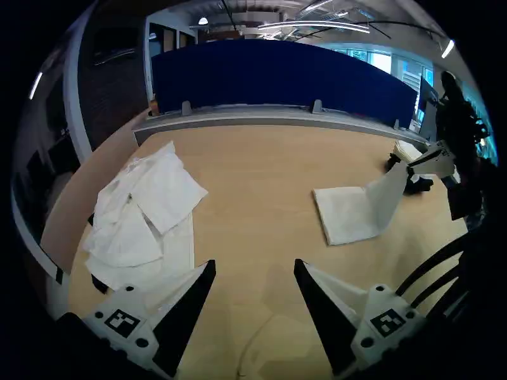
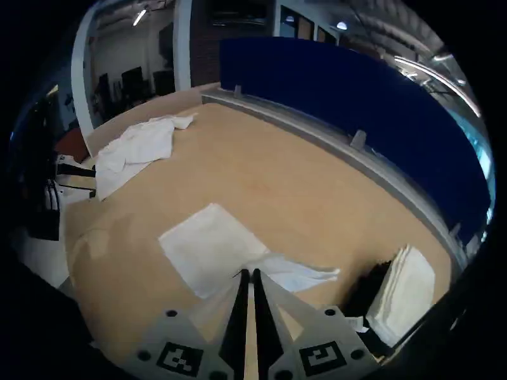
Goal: Fold towel
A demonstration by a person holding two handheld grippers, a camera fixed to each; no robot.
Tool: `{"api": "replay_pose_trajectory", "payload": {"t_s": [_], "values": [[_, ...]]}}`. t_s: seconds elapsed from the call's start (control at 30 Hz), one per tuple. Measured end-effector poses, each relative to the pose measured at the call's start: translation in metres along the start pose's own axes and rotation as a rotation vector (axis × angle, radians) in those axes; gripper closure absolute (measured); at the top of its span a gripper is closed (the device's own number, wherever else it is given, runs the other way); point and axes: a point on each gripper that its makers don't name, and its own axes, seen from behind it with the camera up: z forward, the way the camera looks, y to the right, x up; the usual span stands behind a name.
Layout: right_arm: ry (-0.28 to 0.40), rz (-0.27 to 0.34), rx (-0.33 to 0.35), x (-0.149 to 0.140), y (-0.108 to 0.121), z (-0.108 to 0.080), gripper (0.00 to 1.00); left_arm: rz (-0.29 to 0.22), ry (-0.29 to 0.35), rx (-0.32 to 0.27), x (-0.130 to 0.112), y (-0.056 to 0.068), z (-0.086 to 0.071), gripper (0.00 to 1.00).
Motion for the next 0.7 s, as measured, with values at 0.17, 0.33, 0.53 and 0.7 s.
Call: {"api": "replay_pose_trajectory", "payload": {"t_s": [0.17,0.33,0.53,0.7], "values": [[-0.004,-0.03,0.017,0.008,-0.012,0.008,0.94,-0.009,0.003,-0.004,-0.001,-0.002,-0.001,0.08],[-0.002,-0.054,0.04,0.019,-0.025,0.017,0.94,-0.013,0.005,-0.002,-0.002,-0.006,-0.003,0.08],[-0.009,-0.117,0.081,0.03,-0.052,0.036,0.94,-0.021,0.006,0.002,-0.004,-0.01,-0.004,0.08],[-0.043,-0.186,0.123,0.027,-0.081,0.061,0.94,-0.032,0.003,0.004,-0.007,-0.012,-0.004,0.08]]}}
